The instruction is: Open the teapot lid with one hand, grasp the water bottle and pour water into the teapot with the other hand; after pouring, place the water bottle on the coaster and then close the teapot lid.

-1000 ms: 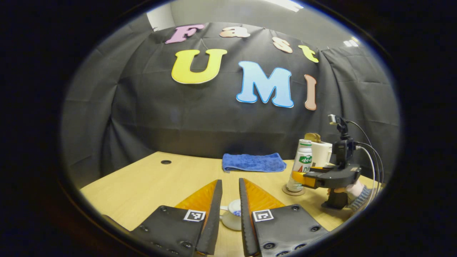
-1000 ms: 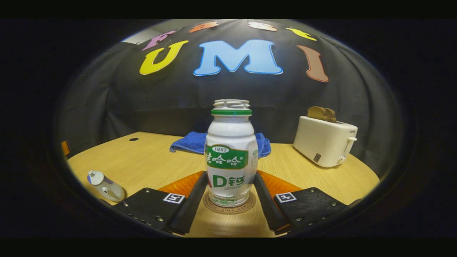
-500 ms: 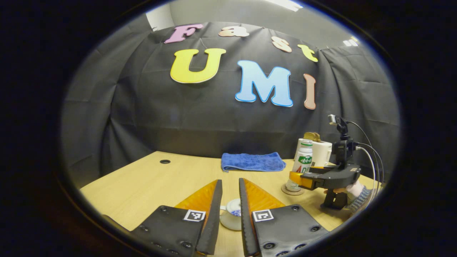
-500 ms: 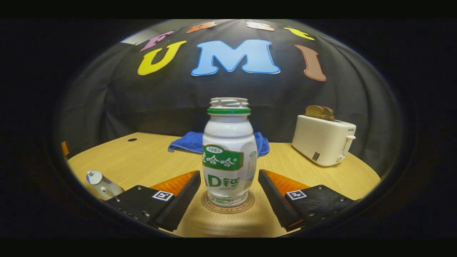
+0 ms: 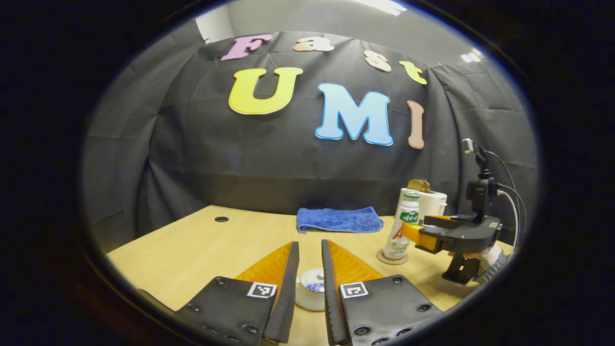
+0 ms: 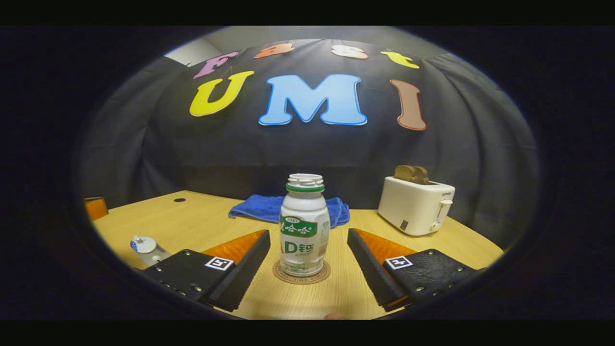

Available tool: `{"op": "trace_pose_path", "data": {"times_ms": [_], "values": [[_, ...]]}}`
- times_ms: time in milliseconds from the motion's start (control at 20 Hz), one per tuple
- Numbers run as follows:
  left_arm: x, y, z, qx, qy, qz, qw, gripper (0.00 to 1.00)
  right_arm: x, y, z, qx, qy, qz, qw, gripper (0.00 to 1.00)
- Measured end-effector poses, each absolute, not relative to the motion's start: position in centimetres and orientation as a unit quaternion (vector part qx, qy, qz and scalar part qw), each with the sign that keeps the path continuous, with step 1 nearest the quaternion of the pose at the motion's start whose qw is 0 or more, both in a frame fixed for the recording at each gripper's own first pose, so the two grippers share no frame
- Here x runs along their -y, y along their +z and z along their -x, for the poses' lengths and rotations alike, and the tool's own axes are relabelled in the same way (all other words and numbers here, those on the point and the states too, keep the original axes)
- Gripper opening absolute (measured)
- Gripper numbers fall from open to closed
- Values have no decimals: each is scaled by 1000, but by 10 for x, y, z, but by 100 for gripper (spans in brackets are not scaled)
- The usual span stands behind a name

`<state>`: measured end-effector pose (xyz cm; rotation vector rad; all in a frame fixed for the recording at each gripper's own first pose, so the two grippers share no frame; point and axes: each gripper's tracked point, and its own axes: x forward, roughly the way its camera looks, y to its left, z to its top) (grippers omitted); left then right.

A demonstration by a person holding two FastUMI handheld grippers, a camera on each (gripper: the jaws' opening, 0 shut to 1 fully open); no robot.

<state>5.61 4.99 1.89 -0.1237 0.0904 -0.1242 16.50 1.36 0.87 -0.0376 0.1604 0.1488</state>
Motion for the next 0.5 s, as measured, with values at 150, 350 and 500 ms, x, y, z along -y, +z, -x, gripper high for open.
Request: {"op": "trace_pose_path", "data": {"times_ms": [150, 350, 500], "values": [[-45, 28, -47, -33, -63, 61, 996, 34, -14, 28, -134, -59, 66, 6, 996, 99], [-35, 41, -25, -6, -65, 55, 996, 34, -14, 52, -88, -23, 42, 11, 999, 99], [-20, 47, -2, 14, -72, 46, 996, 34, -16, 67, -49, 9, 27, 36, 999, 99]]}}
